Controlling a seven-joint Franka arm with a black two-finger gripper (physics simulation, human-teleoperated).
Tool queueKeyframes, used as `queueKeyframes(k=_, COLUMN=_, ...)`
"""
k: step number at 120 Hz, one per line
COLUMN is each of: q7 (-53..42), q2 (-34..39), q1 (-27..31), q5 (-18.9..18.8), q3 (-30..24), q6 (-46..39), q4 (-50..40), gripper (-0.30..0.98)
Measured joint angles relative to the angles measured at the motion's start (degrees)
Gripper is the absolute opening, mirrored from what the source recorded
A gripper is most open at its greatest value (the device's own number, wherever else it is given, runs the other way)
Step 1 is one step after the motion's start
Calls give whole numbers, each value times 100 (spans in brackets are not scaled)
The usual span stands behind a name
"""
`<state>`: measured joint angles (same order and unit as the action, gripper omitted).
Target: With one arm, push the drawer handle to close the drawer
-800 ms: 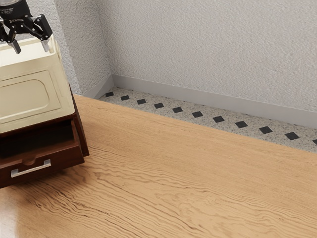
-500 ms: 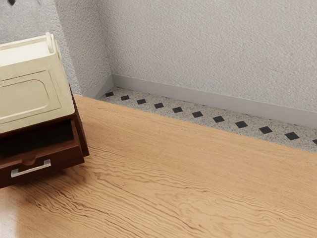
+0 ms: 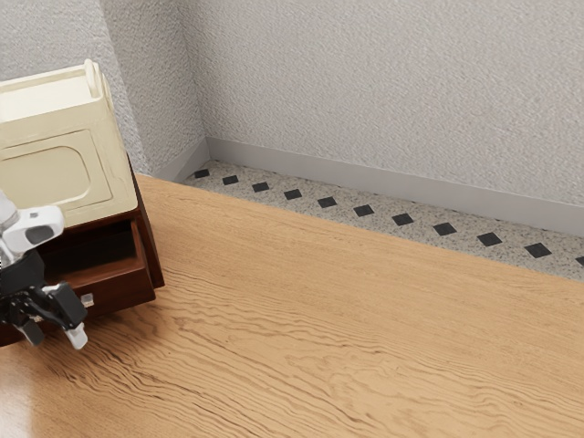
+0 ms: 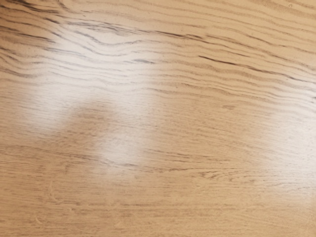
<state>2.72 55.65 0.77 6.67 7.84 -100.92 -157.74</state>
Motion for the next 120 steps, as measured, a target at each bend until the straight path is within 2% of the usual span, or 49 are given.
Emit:
queueKeyframes(k=10, q7=-34, q2=9, q1=-13, q5=325, q3=13, q6=-251, q4=-13, gripper=67)
queueKeyframes(k=26, q7=-92, q2=-124, q1=-99, q5=206, q3=-227, q6=-275, q4=-43, gripper=67)
queueKeyframes(k=46, q7=-37, q2=-91, q1=606, q5=168, q3=-587, q6=-331, q4=-420, gripper=67)
queueKeyframes(k=73, q7=816, q2=-299, q1=1329, q5=207, q3=-723, q6=-364, q4=-477, gripper=67)
queueKeyframes(k=91, q7=1294, q2=-782, q1=1643, q5=279, q3=-962, q6=-677, q4=-426, gripper=67)
queueKeyframes(k=120, q7=1854, q2=-976, q1=1834, q5=380, q3=-1081, q6=-1028, q4=-420, gripper=66)
